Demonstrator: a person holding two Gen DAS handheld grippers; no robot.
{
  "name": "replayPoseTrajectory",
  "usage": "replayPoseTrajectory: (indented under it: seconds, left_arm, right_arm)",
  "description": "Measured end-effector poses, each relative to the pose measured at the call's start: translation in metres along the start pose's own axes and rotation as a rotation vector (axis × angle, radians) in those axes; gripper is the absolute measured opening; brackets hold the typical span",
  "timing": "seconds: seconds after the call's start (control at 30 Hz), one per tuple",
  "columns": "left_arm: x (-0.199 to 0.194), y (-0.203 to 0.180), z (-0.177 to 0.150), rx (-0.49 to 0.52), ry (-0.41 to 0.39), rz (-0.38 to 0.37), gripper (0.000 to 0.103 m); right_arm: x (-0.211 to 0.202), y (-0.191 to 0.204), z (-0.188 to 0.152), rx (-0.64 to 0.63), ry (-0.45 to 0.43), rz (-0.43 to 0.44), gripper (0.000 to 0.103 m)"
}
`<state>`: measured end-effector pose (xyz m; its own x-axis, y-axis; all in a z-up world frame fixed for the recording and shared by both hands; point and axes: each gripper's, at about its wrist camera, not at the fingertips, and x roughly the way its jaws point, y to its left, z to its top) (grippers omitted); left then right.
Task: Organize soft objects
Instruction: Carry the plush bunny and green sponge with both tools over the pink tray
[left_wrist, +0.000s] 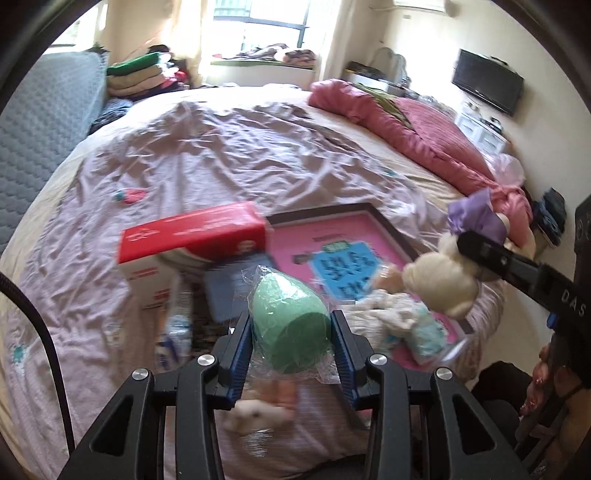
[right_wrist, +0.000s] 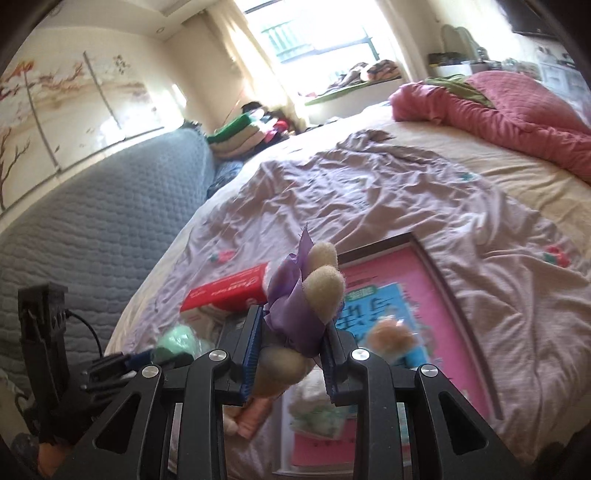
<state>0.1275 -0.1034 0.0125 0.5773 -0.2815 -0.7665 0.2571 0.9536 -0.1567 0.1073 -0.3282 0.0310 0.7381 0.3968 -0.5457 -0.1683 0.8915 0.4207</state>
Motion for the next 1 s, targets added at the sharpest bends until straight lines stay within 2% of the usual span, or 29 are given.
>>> replayPoseTrajectory:
  seconds: [0.37,0.57,1.0]
  left_arm:
    - [0.037,-0.071,-0.003,0.097,0.066,-0.053,0.041]
    - [0.065,-0.095,-0.009,0.124,0.124,-0.078,0.041]
    - [0.092,-0.113,-0.024,0.139,0.176,-0.102,0.041]
  right_arm:
    - [-0.021,-0.042,-0.003,0.022,-0.026,-0.084,0.03]
    - [-0.024,-0.065,-0.009,0.042,-0.024,-0.124,0.03]
    - [0.008,-0.092,-0.018,0.08,0.025,-0.082,0.03]
